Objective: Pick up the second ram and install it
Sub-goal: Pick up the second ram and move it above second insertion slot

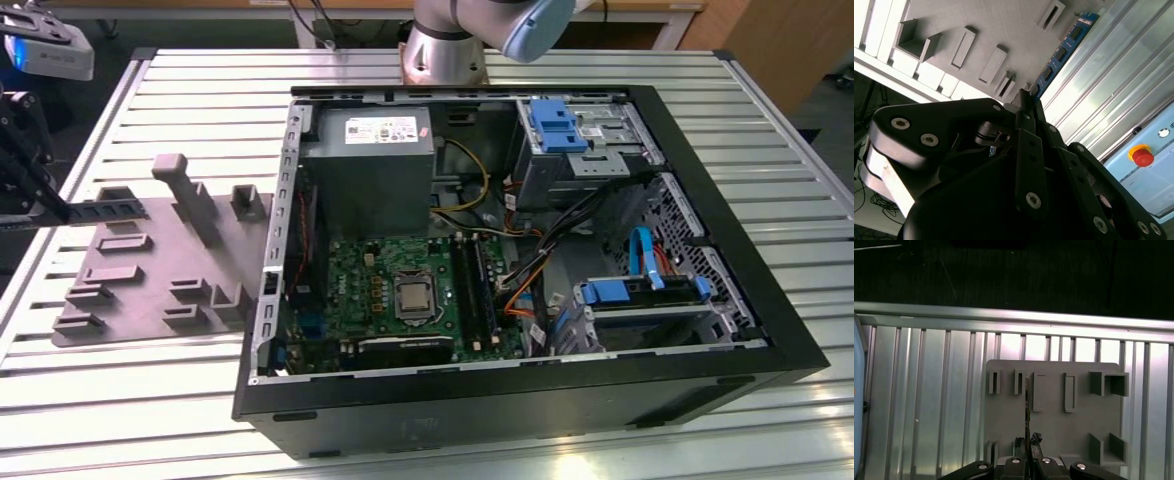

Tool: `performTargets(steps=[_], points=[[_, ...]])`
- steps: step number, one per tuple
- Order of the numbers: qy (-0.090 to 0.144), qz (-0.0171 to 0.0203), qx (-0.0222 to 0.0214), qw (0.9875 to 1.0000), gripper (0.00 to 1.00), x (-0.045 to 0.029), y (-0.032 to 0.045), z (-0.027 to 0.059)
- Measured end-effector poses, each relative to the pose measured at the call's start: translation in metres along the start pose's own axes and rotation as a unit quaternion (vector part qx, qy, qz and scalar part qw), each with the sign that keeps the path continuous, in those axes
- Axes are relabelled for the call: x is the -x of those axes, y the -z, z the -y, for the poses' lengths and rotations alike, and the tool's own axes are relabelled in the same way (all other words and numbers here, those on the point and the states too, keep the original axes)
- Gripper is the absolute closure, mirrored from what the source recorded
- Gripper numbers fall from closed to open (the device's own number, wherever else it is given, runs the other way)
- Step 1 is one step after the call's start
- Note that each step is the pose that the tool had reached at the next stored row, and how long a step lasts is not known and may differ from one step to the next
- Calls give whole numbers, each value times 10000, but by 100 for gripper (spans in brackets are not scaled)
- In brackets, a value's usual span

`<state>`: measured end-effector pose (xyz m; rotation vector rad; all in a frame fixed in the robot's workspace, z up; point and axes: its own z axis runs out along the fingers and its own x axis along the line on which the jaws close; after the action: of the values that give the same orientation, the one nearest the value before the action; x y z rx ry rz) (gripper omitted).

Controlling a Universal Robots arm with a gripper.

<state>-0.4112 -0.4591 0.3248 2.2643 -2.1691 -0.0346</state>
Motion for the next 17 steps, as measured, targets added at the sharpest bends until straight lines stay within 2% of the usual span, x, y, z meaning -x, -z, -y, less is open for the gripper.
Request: performTargets(steps=[17], points=[[0, 0, 0, 10000, 86, 4, 37, 0]])
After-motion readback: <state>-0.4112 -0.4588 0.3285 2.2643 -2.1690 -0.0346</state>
